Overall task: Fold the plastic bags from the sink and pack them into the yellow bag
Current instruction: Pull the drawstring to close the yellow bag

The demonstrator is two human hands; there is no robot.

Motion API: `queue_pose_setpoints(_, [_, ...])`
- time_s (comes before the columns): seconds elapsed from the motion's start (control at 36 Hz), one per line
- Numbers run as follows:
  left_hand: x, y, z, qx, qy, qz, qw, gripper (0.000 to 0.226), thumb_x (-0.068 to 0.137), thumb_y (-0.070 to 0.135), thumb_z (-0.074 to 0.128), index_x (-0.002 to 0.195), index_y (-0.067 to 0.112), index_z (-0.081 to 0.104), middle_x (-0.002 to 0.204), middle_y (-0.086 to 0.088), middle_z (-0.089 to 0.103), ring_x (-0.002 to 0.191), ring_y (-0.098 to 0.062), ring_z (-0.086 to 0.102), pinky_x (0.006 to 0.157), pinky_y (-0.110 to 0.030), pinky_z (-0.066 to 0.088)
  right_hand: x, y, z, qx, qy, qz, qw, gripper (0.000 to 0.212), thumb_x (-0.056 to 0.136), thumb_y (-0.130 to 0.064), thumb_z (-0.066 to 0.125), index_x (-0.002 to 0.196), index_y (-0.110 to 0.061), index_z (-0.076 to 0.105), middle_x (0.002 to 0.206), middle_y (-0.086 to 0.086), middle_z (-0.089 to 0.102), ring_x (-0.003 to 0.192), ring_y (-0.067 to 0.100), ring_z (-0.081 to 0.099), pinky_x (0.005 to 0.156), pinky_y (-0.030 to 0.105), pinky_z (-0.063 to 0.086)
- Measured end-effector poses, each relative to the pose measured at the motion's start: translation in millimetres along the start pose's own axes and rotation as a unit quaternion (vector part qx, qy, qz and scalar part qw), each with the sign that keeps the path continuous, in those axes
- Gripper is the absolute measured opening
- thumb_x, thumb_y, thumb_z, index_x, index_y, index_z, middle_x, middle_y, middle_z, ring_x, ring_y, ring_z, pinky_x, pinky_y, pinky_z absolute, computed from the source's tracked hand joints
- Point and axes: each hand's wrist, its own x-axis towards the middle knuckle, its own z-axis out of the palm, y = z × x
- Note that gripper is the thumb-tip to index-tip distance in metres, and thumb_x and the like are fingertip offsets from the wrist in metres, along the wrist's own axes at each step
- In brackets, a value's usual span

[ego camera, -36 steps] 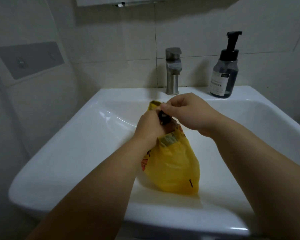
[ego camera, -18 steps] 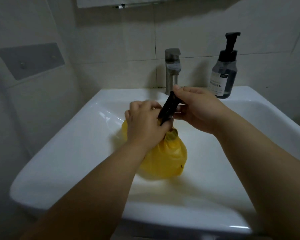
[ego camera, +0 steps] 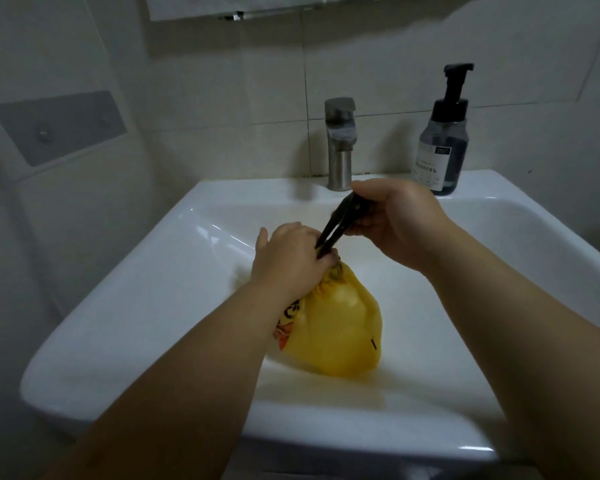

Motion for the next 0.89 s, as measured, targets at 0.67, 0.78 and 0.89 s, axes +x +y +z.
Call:
queue_pose_setpoints(0.67, [-9, -10, 7, -0.144, 0.144, 0.153, 0.967, 0.051, 0.080, 0.054, 0.052, 0.112, 0.017, 0.068, 0.104, 0.007, 0.049, 0.095, -0.015, 0.055, 0.082, -0.038, 0.052, 9, 1, -2, 0.047, -0.015, 0.039, 0.998, 0.024, 0.103, -0.026, 0.041, 0.096, -0.008, 0.054, 0.084, 0.009, 0.060, 0.080, 0.023, 0.060, 0.077, 0.036, 0.053])
queue_pose_setpoints(0.78, [-7, -11, 8, -0.134, 0.190, 0.167, 0.958, 0.050, 0.083, 0.052, 0.053, 0.112, 0.015, 0.071, 0.111, -0.003, 0.052, 0.099, -0.018, 0.056, 0.082, -0.040, 0.053, 9, 1, -3, 0.058, -0.023, 0.046, 0.997, 0.024, 0.103, -0.026, 0.040, 0.100, -0.008, 0.054, 0.090, 0.011, 0.063, 0.083, 0.023, 0.063, 0.067, 0.030, 0.054])
queue_pose_setpoints(0.89, [-8, -17, 7, -0.136, 0.141, 0.159, 0.968, 0.052, 0.085, 0.055, 0.047, 0.110, 0.018, 0.073, 0.126, -0.001, 0.053, 0.110, -0.016, 0.051, 0.091, -0.038, 0.048, 8, 0, -4, 0.062, -0.036, 0.049, 0.996, 0.023, 0.103, -0.026, 0.040, 0.102, -0.007, 0.054, 0.088, 0.010, 0.062, 0.080, 0.021, 0.063, 0.066, 0.029, 0.054])
